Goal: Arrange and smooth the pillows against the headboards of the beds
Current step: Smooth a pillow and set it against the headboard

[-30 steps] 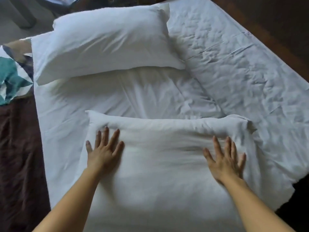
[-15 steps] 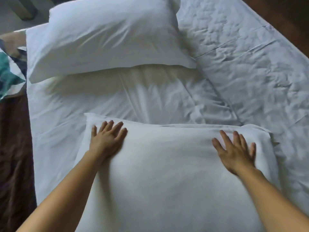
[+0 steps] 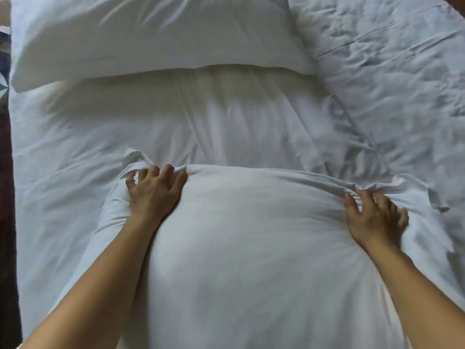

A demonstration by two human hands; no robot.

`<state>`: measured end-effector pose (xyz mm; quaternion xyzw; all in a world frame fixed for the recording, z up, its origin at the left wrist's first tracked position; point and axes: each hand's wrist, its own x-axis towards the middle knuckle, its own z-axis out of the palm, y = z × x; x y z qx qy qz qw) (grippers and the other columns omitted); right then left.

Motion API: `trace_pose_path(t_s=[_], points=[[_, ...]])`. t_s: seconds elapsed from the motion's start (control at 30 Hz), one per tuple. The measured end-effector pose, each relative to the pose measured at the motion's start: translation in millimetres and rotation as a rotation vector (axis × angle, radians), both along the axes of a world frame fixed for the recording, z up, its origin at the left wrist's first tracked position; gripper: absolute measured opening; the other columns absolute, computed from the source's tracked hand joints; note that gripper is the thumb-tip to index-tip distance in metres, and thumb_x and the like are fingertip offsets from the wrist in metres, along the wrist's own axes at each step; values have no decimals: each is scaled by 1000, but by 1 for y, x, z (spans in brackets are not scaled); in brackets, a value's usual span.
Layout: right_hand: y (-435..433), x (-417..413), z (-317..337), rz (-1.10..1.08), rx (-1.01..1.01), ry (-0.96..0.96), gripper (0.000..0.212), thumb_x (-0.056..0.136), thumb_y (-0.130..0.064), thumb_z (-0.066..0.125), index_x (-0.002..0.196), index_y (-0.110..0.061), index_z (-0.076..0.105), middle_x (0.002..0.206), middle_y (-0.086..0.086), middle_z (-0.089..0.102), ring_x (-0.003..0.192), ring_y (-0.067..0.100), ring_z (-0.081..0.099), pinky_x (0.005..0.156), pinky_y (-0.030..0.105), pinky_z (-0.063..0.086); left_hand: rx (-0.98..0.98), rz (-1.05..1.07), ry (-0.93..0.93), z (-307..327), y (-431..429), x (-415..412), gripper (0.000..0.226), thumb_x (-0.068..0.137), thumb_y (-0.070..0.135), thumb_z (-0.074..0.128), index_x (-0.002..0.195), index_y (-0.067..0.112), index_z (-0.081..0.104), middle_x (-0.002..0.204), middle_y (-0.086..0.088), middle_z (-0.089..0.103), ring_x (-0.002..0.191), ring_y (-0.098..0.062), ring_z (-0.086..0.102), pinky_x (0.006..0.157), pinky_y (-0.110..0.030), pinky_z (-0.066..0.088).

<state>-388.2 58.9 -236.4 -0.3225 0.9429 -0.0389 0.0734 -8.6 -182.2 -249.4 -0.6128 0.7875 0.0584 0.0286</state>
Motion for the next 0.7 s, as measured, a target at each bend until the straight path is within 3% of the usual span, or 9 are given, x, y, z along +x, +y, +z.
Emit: trace_pose_path(t_s=[0.17,0.27,0.4,0.47,0.53,0.6,0.7], points=[[19,14,36,60,-128,118,50,94,-45,42,98,-3,67,104,29,63,100,47,58,96,54,35,-20,-62,40,53,25,14,43,100,54,45,90,15,62,91,-19,72,96,-39,67,89,-49,43],[33,27,64,107,-189,191,46,96,-41,43,85,-1,62,88,30,62,85,47,59,83,54,40,-17,-43,105,93,48,31,58,97,57,36,84,8,65,92,-27,71,89,-45,68,81,-49,50],[42,32,105,152,-229,191,43,96,-40,42,85,-3,60,92,28,63,88,46,58,90,54,38,-30,-52,91,150,76,56,59,99,58,37,81,8,64,132,-19,64,98,-48,63,83,-46,51],[42,34,130,200,-274,177,43,97,-39,40,90,-3,61,97,28,63,91,45,58,93,53,37,-30,-39,82,179,91,68,60,99,57,35,89,6,66,135,-19,62,100,-49,62,84,-47,51],[41,35,153,240,-314,177,41,97,-38,40,92,-3,62,100,27,63,94,44,58,97,53,36,-20,8,78,201,106,77,58,101,54,38,93,5,68,126,-23,65,102,-50,62,83,-48,52],[40,37,173,291,-334,172,40,97,-36,41,93,-2,62,101,27,63,95,44,58,98,53,36,9,84,65,219,124,88,60,100,58,36,90,7,67,103,-27,70,99,-49,62,81,-49,52],[31,42,195,363,-326,138,40,97,-31,41,98,0,65,104,26,64,99,44,57,101,51,33,18,189,50,235,154,105,64,97,65,30,88,12,65,96,-24,69,95,-47,63,73,-45,46]])
